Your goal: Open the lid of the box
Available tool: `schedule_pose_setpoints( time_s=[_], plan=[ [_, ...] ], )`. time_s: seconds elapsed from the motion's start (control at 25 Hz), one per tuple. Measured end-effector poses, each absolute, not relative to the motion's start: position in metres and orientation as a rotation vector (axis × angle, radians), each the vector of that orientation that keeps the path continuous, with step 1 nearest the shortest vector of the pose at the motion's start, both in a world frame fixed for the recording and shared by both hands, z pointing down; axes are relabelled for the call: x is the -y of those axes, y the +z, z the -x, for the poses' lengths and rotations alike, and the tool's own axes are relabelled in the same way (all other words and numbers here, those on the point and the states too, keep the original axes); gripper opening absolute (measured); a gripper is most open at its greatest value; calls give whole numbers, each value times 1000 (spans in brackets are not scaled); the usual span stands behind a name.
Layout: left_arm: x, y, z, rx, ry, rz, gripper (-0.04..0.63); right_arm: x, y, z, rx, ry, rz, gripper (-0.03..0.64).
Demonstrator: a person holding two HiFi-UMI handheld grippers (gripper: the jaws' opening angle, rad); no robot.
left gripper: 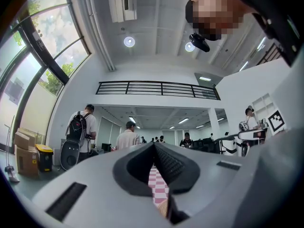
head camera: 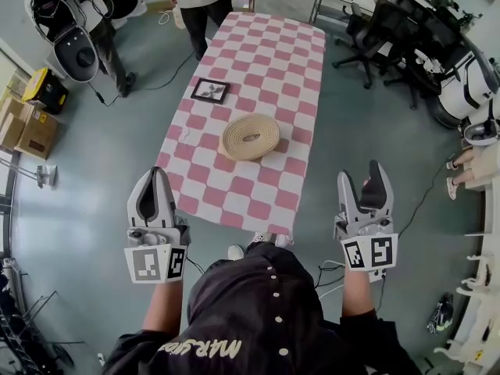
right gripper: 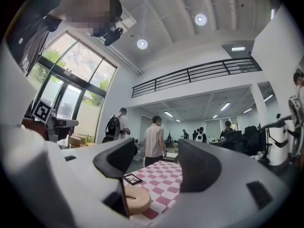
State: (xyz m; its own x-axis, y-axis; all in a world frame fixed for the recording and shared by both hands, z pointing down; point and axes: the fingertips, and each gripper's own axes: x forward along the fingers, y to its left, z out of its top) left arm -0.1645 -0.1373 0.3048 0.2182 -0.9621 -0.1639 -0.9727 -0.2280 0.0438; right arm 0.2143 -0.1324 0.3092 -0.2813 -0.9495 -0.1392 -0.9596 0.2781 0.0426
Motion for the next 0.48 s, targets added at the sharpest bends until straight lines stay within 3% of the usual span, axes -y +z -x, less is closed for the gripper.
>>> schedule_pose_setpoints(
  time_s=[0.48],
  plan=[
    [174, 310, 150, -2001, 196, 2353, 9, 196, 334, -211, -2609, 168, 1729, 275]
  ],
)
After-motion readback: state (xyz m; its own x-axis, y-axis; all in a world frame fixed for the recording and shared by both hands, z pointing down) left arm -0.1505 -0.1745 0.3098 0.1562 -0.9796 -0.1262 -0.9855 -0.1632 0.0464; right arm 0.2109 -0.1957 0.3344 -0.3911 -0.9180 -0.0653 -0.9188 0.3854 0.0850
